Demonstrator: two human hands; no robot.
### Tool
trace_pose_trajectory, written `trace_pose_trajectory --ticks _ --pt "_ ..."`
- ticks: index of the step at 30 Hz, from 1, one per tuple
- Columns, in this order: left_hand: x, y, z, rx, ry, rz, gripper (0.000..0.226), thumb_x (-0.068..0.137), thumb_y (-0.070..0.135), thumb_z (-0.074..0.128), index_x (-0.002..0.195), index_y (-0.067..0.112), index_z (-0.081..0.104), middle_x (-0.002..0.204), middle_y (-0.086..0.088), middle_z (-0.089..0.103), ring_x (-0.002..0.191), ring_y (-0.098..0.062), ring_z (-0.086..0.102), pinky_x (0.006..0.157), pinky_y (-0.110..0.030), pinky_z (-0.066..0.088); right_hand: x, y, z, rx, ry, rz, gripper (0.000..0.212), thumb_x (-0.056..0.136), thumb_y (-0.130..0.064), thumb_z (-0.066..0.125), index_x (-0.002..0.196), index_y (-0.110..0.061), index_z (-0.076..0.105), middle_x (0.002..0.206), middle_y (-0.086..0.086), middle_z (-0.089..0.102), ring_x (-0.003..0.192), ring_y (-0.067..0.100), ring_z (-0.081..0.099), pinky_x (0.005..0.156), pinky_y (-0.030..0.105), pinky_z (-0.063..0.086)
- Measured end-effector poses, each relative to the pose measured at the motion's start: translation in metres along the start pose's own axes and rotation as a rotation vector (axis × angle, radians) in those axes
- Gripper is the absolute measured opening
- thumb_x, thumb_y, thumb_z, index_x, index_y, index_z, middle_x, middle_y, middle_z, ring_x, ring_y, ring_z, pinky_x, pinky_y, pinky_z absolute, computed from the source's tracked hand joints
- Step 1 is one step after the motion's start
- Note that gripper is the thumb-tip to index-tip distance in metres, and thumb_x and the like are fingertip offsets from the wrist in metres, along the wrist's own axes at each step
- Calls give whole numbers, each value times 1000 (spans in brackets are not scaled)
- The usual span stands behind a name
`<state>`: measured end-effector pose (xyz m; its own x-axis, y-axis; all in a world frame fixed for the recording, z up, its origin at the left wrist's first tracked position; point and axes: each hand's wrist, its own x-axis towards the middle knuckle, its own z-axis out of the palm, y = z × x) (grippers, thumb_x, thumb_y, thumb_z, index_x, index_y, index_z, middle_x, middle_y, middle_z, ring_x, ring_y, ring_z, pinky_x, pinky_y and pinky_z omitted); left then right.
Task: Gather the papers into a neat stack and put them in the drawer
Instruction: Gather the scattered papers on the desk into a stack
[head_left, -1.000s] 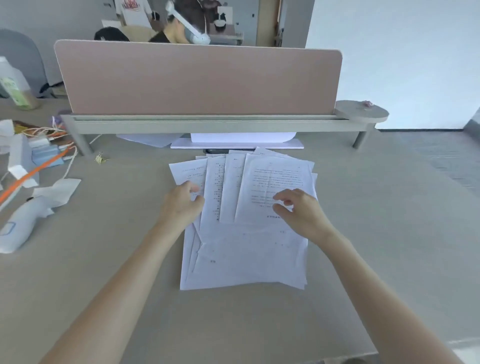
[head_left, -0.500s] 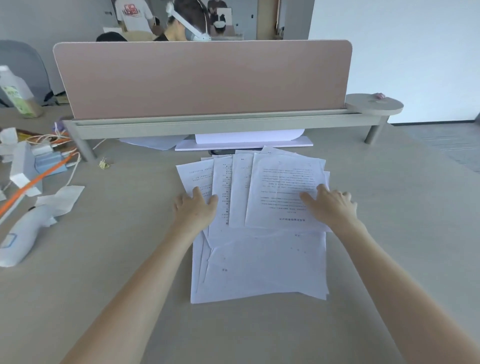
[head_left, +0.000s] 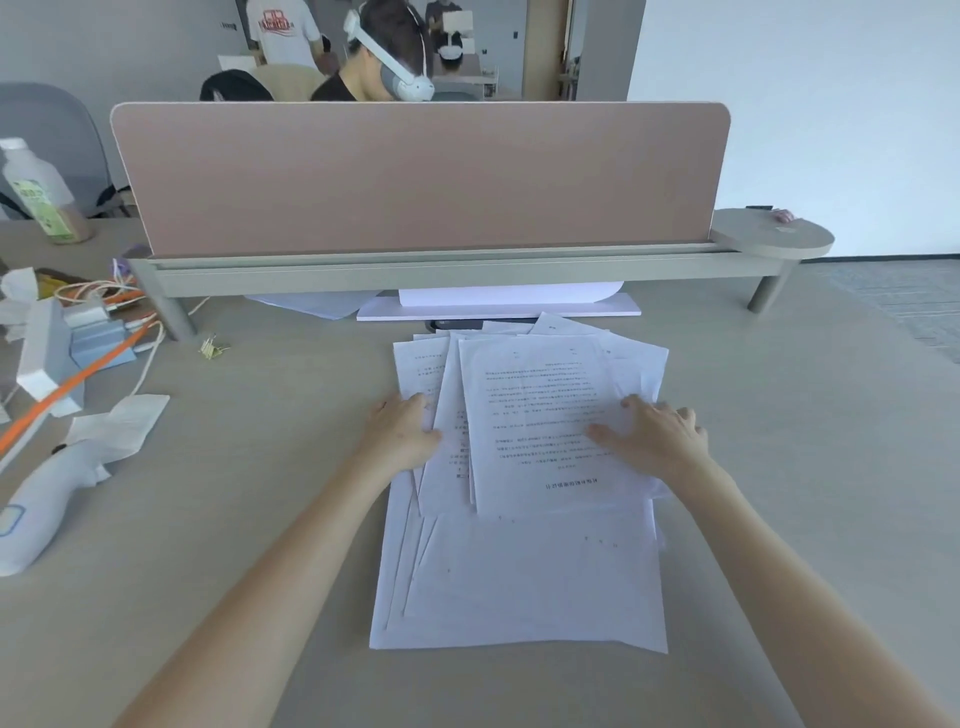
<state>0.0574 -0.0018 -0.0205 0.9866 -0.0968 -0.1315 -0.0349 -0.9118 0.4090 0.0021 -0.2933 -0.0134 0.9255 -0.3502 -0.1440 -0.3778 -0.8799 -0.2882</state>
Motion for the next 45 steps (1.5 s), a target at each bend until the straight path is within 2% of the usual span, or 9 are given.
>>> trace_pose_trajectory --ticks 4,10,18,23,27,29,35,38,45 --pt "-2 11 -6 -35 19 -54 36 98 26 44 130 10 49 131 -10 56 127 -31 44 97 -34 37 1 1 9 -43 55 -3 71 90 -72 37 136 -20 47 140 13 52 129 36 39 99 45 33" --pt "-4 23 1 -184 77 -63 13 97 17 41 108 22 48 79 8 38 119 -30 55 106 -39 39 -5 -9 15 -21 73 -108 70 87 -72 45 132 -18 50 135 7 54 130 36 41 102 44 34" --pt "-18 9 0 -682 136 -221 50 90 15 56 138 15 45 114 0 50 95 -22 53 76 -30 43 -11 -1 8 613 165 -43 45 97 -17 52 142 -16 52 128 15 65 121 34 59 90 34 44" --pt "-23 5 2 -804 130 -272 38 80 21 66 108 0 55 98 -5 53 85 -22 47 67 -32 36 -5 13 15 739 253 63 57 95 -3 45 152 -1 35 102 20 66 109 36 58 77 30 36" --pt "-20 2 8 -868 78 -247 21 85 2 53 102 1 65 105 -11 70 95 -30 66 85 -35 52 -3 16 16 685 271 62 15 88 -4 56 82 0 70 70 22 63 81 41 59 62 33 32" --pt "-16 0 9 -880 67 -246 25 87 0 50 105 4 68 110 -14 72 106 -32 67 92 -42 53 -1 13 17 643 272 23 43 86 -7 61 52 -14 36 53 10 38 61 29 36 54 35 21" --pt "-16 8 2 -940 -15 -211 21 99 29 53 111 14 61 106 1 63 106 -21 58 92 -32 45 0 -3 17 621 189 -20 52 87 -18 63 54 -19 22 56 3 26 61 19 21 52 35 17" --pt "-9 1 7 -893 -62 -173 64 70 53 81 119 17 59 122 5 63 116 -17 58 100 -35 44 1 -4 17 633 172 -15 49 91 -23 57 56 -18 23 58 4 29 60 21 24 52 33 19" --pt "-19 4 11 -1054 -66 -74 44 87 -7 65 128 9 63 123 -9 70 113 -28 65 98 -41 51 -4 4 11 610 280 -39 46 100 -25 46 60 -16 24 57 1 30 55 20 27 52 36 22"
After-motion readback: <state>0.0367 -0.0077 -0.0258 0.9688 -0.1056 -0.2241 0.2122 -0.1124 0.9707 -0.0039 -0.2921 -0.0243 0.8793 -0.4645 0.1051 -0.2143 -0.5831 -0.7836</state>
